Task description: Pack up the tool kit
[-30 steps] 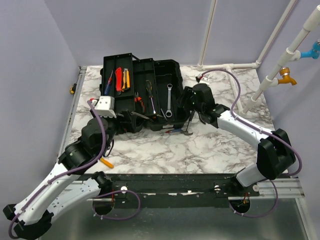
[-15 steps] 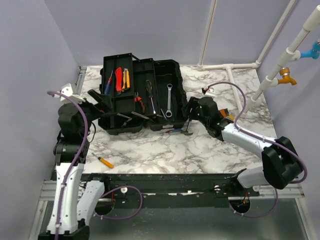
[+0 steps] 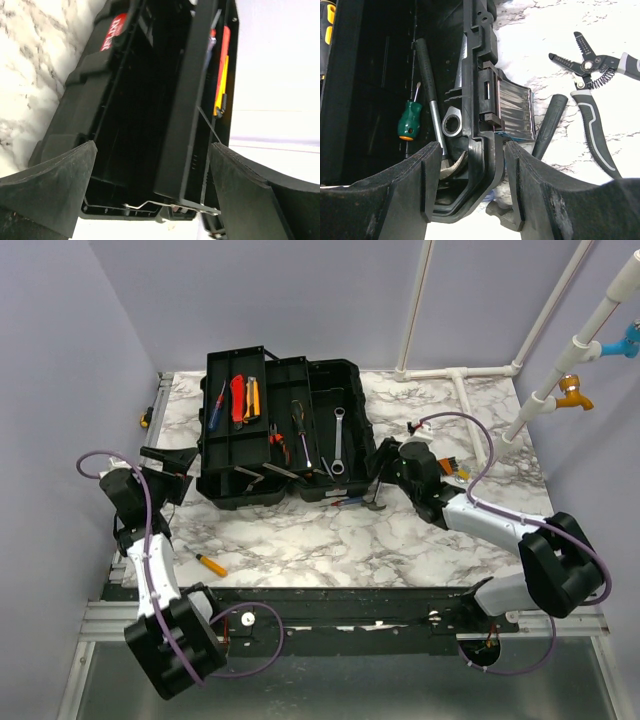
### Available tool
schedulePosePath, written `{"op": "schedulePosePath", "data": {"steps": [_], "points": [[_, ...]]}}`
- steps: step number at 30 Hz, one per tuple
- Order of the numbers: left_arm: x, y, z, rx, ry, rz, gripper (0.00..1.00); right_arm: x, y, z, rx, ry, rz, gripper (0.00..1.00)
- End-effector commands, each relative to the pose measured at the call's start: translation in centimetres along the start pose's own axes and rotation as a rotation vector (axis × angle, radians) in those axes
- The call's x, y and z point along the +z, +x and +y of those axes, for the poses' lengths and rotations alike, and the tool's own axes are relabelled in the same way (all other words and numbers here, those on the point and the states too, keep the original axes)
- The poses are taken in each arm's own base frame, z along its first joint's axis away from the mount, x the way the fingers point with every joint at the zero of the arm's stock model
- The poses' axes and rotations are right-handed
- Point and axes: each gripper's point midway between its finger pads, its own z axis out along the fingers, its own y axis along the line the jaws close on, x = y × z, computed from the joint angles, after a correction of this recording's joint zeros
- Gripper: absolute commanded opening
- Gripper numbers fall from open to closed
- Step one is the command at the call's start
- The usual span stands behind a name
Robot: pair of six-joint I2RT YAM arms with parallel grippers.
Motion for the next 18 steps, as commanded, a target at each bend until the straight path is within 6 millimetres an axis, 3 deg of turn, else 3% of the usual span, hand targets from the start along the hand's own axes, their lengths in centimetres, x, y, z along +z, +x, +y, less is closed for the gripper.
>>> {"op": "schedulePosePath", "data": {"steps": [1, 8, 13, 18], "points": [[0.9, -0.5, -0.8, -0.130, 0.148, 0.068, 0.98, 0.7, 0.4, 0.5, 0.007, -0.032, 0.008, 0.60], [2.7, 0.0, 2.2, -0.120, 0.097, 0.126, 0.99, 1.9, 2.6, 0.5, 0.010, -0.044, 0.071, 0.60], [2.9, 0.6, 5.0, -0.143, 0.017, 0.086, 0.98, 2.9, 3.9, 0.6, 0.002, -0.041, 0.123, 0.59], [3.3, 1.6, 6.3, -0.151, 0.001, 0.087, 0.99, 3.2, 4.9, 0.8, 0.007, -0.062, 0.154, 0.57]]}}
